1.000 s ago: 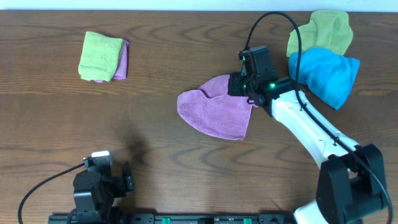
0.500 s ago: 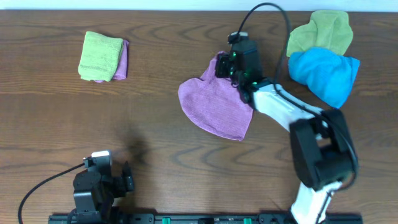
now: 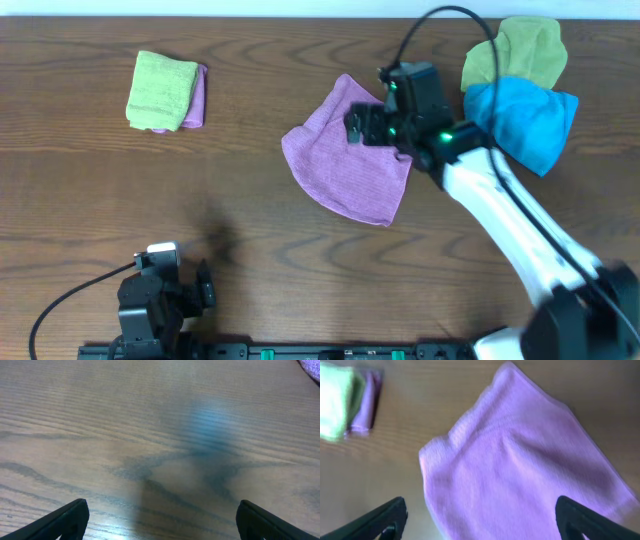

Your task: Fold the cloth

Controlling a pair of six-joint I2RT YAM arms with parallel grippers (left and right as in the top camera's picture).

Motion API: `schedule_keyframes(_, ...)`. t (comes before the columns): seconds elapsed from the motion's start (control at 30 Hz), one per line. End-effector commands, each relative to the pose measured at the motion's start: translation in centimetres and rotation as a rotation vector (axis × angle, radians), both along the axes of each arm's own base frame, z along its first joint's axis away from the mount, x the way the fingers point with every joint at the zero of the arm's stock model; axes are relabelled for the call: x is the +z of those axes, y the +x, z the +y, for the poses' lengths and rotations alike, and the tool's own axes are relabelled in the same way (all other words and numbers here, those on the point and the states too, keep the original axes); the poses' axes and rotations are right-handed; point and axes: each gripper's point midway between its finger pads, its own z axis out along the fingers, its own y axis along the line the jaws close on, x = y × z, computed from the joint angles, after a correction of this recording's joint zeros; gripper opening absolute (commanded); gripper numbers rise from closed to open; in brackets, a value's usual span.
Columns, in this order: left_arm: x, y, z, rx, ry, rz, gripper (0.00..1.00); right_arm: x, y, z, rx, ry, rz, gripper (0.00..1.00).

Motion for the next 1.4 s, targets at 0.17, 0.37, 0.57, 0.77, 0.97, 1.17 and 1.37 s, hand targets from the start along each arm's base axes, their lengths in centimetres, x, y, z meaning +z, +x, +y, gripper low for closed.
schedule_keyframes(0.17, -0.5, -0.3, 0.2, 0.004, 0.017, 0.019, 0.95, -6.0, -12.1, -2.9, 0.031, -0.064, 0.453, 0.99)
schedule_keyframes(0.37, -0.5, -0.3, 0.2, 0.004, 0.017, 0.019, 0.95, -11.2, -16.6, -3.0, -0.055, 0.033, 0.599, 0.99)
schedule_keyframes(0.57, -0.5, -0.3, 0.2, 0.004, 0.017, 0.019, 0.95, -13.0, -16.4, -2.6, -0.127, 0.126, 0.555, 0.97)
schedule_keyframes(0.77, -0.5, -0.3, 0.2, 0.004, 0.017, 0.02, 0.95, -14.2, -15.2, -2.6, -0.304, 0.21, 0.539, 0.83)
schedule_keyframes(0.97, -0.5, -0.3, 0.2, 0.004, 0.017, 0.019, 0.95, -14.4, -14.0, -3.6, -0.393, 0.191, 0.491, 0.7)
schedule_keyframes(1.17, -0.5, -0.3, 0.2, 0.004, 0.017, 0.019, 0.95, -14.0, -12.4, -3.5, -0.43, 0.22, 0.431, 0.64)
schedule_keyframes(1.37, -0.5, -0.3, 0.2, 0.004, 0.017, 0.019, 0.95, -14.6, -12.2, -4.0, -0.471, 0.205, 0.436, 0.6)
